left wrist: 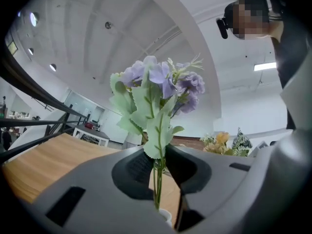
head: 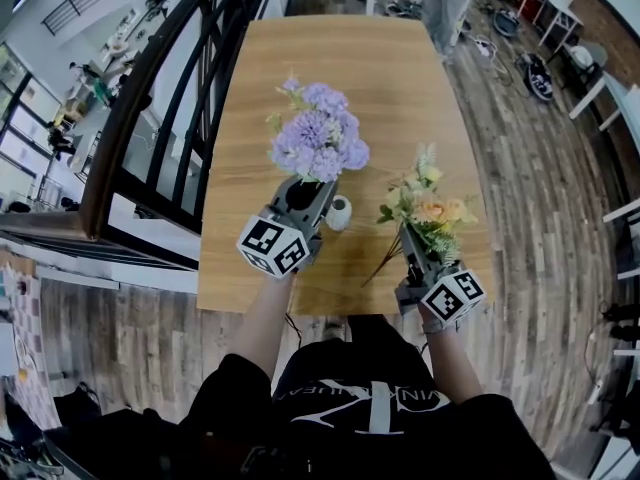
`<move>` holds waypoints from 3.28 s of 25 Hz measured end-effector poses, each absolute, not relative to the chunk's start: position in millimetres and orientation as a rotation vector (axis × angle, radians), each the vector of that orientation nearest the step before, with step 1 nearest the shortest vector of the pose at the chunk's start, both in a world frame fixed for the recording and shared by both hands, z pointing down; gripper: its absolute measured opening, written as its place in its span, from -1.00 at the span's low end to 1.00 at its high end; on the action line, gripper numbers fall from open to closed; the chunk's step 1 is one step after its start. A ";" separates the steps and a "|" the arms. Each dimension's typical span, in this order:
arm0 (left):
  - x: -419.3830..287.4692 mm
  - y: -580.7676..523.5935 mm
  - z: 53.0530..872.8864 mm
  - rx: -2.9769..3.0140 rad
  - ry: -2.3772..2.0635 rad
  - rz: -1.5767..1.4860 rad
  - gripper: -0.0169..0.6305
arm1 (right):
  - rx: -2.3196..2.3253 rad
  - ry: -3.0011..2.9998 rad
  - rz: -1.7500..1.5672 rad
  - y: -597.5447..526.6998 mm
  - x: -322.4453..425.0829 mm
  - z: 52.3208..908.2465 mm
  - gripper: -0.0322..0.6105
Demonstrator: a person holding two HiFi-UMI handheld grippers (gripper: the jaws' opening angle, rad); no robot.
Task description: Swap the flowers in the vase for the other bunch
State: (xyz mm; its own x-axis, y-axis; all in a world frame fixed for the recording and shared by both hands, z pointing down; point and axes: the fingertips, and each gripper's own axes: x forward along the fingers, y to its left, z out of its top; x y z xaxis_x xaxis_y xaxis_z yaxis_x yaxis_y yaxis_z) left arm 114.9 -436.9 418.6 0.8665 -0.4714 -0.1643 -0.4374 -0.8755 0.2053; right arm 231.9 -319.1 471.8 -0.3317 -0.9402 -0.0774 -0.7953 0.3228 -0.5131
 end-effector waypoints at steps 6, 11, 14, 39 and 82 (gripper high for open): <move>99.4 -437.0 389.4 2.895 -0.753 -0.400 -0.73 | -1.522 2.239 -0.543 -324.9 221.1 457.8 -0.72; 82.2 -438.2 372.0 2.892 -0.760 -0.449 -0.73 | -1.516 2.239 -0.534 -329.4 210.9 451.8 -0.72; 70.9 -439.5 365.4 2.871 -0.774 -0.476 -0.73 | -1.510 2.243 -0.528 -331.3 206.3 448.0 -0.72; -19.4 -441.6 388.4 2.762 -1.070 -0.435 -0.74 | -1.388 2.350 -0.507 -361.3 170.8 430.7 -0.72; -66.4 -410.7 426.5 2.618 -1.291 -0.389 -0.74 | -1.293 2.422 -0.070 -429.4 178.3 317.6 -0.72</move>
